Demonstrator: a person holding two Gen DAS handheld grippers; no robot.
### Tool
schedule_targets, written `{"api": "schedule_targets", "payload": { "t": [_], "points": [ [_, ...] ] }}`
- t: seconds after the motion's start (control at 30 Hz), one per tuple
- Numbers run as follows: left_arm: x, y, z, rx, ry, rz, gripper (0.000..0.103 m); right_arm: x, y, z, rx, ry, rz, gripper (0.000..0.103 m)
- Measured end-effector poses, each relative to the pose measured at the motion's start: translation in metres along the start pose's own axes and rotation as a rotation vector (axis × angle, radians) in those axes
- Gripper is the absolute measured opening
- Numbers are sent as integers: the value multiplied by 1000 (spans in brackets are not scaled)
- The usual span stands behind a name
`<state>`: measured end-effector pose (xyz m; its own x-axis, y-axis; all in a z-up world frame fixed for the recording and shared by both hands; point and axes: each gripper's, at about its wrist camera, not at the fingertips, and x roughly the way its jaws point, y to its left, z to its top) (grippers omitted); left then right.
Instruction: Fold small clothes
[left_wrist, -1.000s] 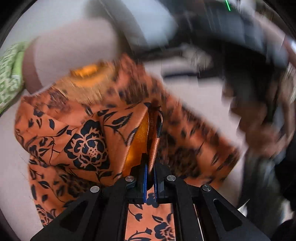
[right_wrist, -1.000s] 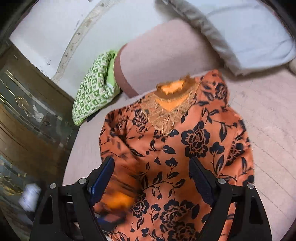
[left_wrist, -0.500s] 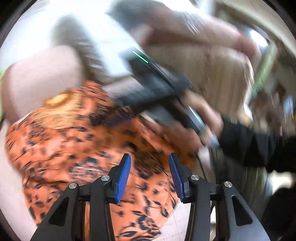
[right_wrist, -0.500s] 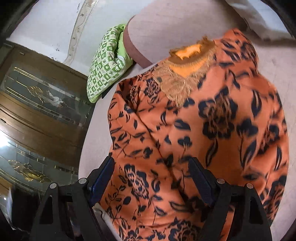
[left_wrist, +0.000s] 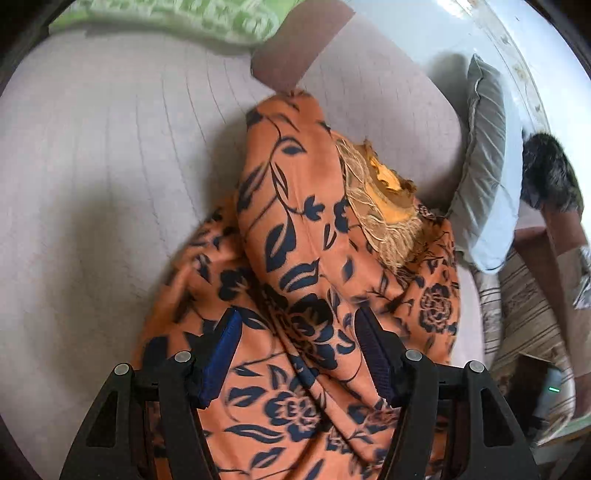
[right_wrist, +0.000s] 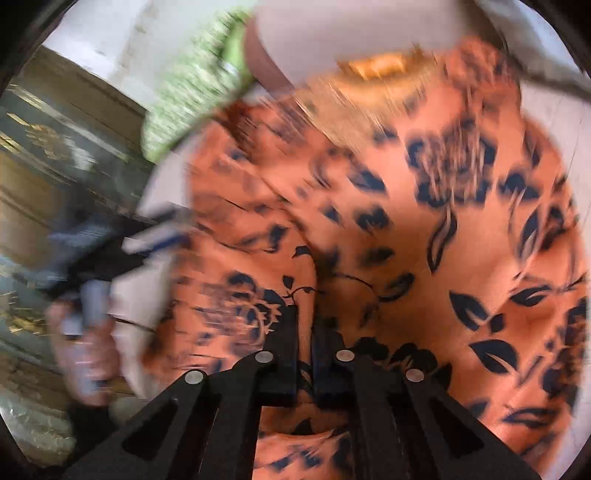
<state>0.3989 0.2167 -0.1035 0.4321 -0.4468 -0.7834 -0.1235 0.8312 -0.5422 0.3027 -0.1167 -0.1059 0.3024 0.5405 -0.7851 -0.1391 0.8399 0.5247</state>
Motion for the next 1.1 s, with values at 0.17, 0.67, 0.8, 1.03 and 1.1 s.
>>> {"api": "schedule_targets", "payload": {
  "t": [0.17, 0.67, 0.8, 1.03, 1.1],
  "points": [
    [19, -1, -6, -36, 21, 31, 62, -61, 5, -14, -69, -60, -109, 5],
    [43, 16, 32, -157, -38, -25, 62, -46, -4, 12, -87, -45, -102, 58],
    [60, 25, 57, -234, -80, -86, 62, -21, 8, 90, -49, -45, 32, 58],
    [88, 54, 55, -386, -65, -112, 57, 97, -12, 179, 74, 77, 28, 56],
    [94, 55, 52, -416, -50, -147, 58, 133, -20, 186, 109, 129, 25, 51]
  ]
}}
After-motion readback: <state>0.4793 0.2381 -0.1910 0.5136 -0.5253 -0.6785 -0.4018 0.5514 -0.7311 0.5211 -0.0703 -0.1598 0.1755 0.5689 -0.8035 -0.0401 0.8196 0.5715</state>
